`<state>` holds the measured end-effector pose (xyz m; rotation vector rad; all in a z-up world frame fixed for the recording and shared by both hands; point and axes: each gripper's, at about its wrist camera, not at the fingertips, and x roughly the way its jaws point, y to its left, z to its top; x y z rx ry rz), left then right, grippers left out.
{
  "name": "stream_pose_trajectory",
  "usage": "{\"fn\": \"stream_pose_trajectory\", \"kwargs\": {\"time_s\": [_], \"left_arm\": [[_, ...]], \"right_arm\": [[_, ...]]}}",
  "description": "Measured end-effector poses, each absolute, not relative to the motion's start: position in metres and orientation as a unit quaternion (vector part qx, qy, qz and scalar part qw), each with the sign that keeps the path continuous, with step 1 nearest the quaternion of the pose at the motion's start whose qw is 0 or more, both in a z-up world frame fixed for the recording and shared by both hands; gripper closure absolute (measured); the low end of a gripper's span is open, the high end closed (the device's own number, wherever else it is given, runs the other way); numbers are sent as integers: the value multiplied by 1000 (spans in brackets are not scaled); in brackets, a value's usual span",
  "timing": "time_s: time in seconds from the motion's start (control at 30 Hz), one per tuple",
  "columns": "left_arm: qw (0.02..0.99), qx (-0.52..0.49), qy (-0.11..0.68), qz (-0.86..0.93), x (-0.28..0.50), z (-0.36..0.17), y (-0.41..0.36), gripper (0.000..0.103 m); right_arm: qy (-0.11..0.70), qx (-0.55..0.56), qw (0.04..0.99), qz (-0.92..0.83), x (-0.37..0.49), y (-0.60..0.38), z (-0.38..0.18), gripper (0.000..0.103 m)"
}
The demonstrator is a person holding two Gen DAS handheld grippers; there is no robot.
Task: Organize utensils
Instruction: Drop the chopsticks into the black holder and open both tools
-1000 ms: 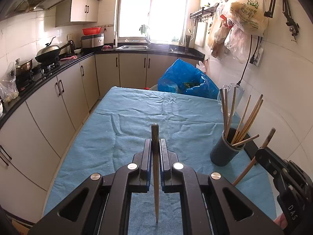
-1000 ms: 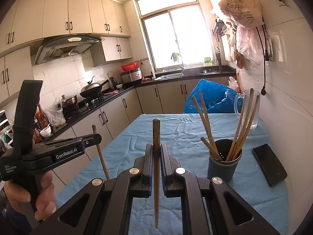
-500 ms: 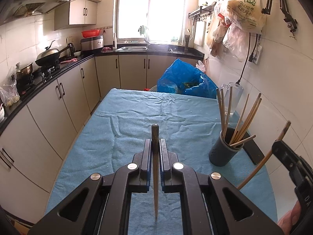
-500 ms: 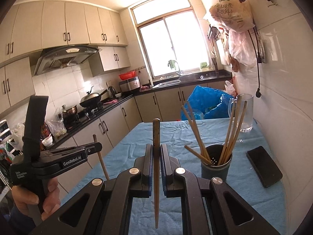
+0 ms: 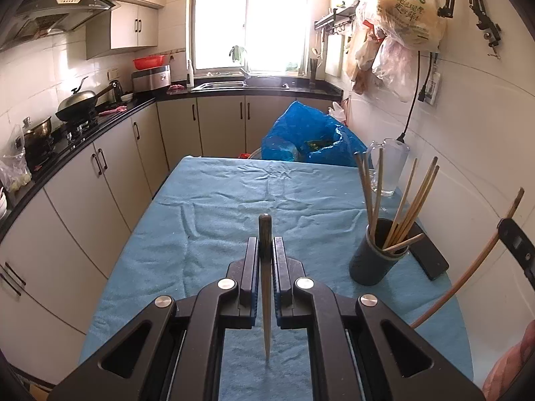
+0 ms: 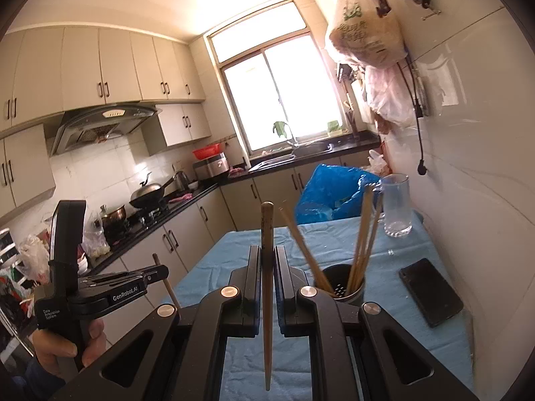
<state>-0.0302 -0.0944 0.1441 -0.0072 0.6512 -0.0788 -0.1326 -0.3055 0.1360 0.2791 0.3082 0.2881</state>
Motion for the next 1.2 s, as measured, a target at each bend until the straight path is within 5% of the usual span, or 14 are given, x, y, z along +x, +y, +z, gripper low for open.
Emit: {"fn": "stream_pose_trajectory", "kwargs": {"time_s": [0.73,1.2], "left_arm": [[948,-77,263,-160,52,236,-159,96],[926,-69,326,-180,88,173,-194,93]], "right_arm": [[96,148,984,36,-67,-383,195,95],[181,140,973,31,3,-374,140,94]]}}
